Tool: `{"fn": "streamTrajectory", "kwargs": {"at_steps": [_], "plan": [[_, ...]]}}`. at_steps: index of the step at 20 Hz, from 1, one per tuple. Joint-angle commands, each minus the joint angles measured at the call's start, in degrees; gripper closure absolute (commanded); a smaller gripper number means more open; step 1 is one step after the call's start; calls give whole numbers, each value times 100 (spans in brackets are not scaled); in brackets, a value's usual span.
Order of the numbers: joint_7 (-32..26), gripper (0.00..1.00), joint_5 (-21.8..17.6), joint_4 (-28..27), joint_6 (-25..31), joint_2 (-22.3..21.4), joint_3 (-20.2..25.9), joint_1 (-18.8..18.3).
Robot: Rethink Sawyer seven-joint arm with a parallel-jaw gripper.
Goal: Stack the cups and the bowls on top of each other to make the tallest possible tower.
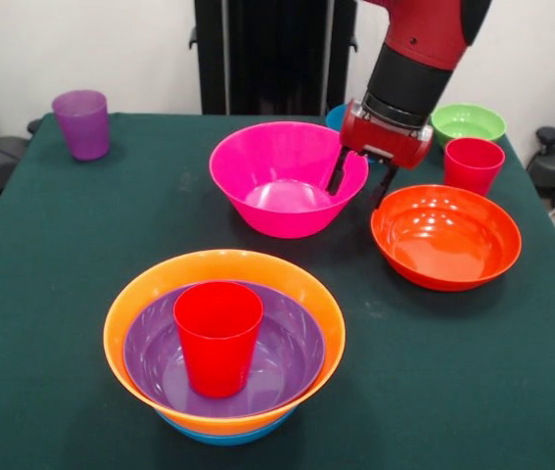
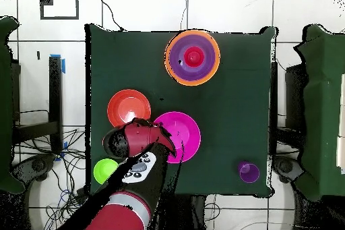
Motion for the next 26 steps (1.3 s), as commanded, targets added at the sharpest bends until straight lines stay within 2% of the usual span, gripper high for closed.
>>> {"fn": "streamTrajectory", "kwargs": {"at_steps": [1, 9, 14, 21, 26], "plan": [[852, 0, 178, -102, 223, 177, 326, 50], [860, 0, 180, 50, 271, 12, 306, 37], [950, 0, 181, 41, 98, 217, 129, 69], [989, 0, 180, -131, -269, 669, 55, 31], [999, 0, 193, -176, -414, 807, 53, 5]]}}
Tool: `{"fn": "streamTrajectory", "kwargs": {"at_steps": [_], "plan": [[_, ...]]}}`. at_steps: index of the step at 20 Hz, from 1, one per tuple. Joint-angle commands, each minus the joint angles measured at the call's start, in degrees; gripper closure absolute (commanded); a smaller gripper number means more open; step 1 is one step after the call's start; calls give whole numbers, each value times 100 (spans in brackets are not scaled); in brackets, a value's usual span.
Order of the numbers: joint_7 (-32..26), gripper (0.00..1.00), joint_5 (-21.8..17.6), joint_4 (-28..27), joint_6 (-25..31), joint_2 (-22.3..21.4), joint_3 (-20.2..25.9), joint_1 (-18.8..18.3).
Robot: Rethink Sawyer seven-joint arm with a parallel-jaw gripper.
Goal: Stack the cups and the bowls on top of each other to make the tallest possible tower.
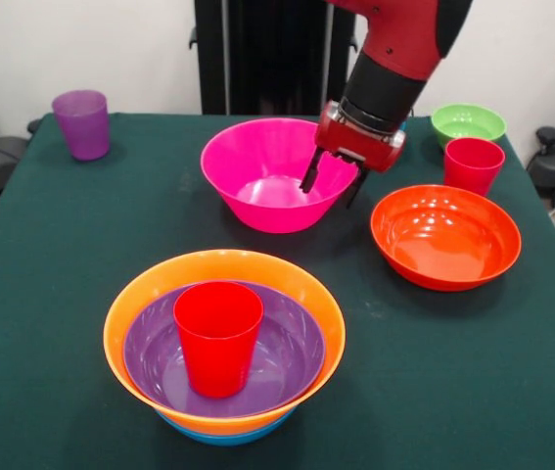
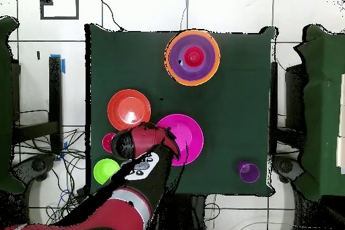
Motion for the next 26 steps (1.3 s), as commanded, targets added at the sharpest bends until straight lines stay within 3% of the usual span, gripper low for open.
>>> {"fn": "streamTrajectory", "kwargs": {"at_steps": [1, 12, 13, 19, 26], "plan": [[1005, 0, 202, -175, -419, 477, 350, -51], [1027, 0, 363, -270, -644, 715, 388, -78], [1010, 100, 376, -282, -620, 720, 369, -66], [751, 100, 245, -224, 90, 353, -83, 177], [111, 100, -237, -67, 453, -217, -90, -176]]}}
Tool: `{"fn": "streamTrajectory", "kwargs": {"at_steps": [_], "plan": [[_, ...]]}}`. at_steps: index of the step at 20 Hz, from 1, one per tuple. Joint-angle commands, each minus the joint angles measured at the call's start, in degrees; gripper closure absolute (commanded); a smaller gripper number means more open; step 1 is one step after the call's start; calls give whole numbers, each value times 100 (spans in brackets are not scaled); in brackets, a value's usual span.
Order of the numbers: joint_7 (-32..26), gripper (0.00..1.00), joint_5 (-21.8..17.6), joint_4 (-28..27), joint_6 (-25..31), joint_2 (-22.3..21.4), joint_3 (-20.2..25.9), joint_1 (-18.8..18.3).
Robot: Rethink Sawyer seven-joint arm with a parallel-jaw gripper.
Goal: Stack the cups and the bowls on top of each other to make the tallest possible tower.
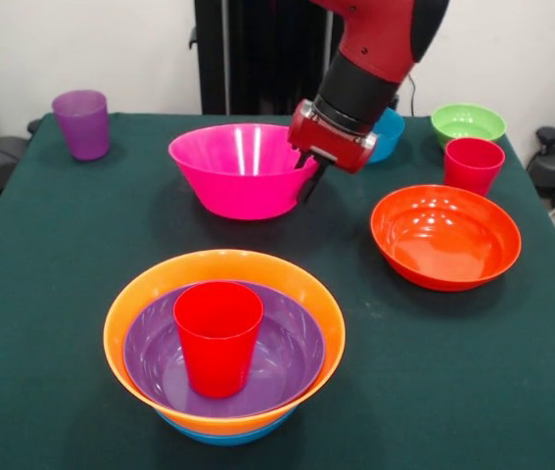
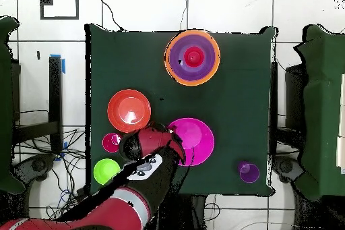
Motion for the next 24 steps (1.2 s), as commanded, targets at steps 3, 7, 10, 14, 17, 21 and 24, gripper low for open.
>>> {"fn": "streamTrajectory", "kwargs": {"at_steps": [3, 7, 10, 14, 17, 21, 24], "plan": [[-270, 100, -599, 12, 964, -737, 278, -461], [-699, 100, -1068, 13, 1165, -1126, 334, -803], [-936, 100, -1383, 33, 1430, -1470, 406, -1019], [-1156, 100, -1711, 29, 1841, -1872, 538, -1215], [-1268, 100, -1925, 21, 2094, -2153, 642, -1333], [-1343, 100, -2264, -91, 2297, -2292, 723, -1377], [-1284, 100, -2467, -177, 2363, -2338, 763, -1356]]}}
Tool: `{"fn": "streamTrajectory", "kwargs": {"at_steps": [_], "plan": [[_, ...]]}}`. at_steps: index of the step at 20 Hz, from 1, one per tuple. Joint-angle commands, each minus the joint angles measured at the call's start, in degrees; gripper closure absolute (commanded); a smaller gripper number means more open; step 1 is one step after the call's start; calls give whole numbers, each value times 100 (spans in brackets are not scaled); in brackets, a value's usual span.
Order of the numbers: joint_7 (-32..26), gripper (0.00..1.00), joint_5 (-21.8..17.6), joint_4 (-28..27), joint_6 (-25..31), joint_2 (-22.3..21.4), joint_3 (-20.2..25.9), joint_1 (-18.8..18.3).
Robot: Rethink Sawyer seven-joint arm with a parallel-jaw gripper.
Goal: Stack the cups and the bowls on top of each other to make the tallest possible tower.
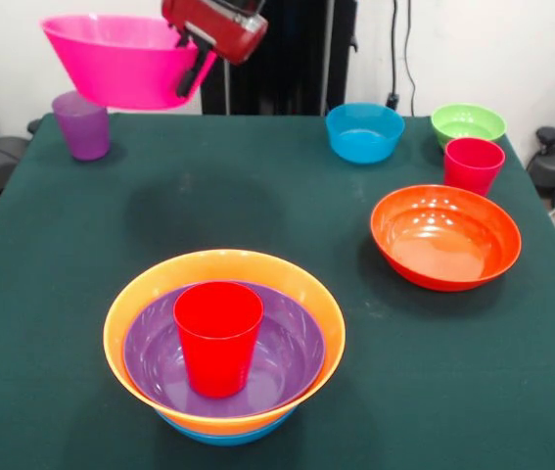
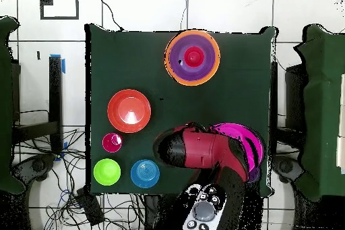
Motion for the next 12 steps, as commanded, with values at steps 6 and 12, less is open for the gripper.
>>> {"fn": "streamTrajectory", "kwargs": {"at_steps": [6, 12], "plan": [[-1065, 100, -812, -373, 977, -353, 929, 49], [-829, 100, -751, -592, 1102, -295, 1191, 21]]}}
